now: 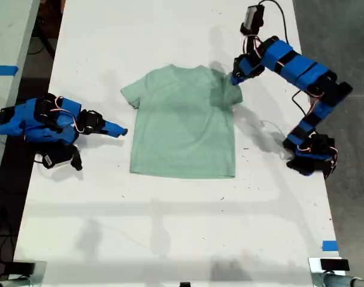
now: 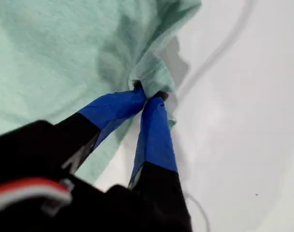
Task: Fold t shirt
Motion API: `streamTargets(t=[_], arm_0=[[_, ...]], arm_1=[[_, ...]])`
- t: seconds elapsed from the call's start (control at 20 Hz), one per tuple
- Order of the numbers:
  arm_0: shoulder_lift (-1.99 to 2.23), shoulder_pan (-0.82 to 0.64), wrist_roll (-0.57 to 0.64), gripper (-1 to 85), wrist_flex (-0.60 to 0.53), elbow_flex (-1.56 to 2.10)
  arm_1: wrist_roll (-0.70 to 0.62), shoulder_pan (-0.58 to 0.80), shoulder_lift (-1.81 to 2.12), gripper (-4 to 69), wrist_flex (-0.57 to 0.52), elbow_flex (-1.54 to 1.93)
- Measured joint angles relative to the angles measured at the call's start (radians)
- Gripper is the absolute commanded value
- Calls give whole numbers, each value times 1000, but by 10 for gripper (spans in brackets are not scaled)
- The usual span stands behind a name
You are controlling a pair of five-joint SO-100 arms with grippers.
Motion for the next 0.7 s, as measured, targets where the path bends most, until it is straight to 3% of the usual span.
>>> streamTargets(t=[0.3,0.55,0.7], arm_0=[[0,0,0,157,0,0],[0,0,0,157,0,0],[0,0,0,157,0,0]], arm_1=[[32,-232,-67,6,-80,-155],[48,-331,-275,5,-156,-179],[49,-362,-400,88,-163,-258]])
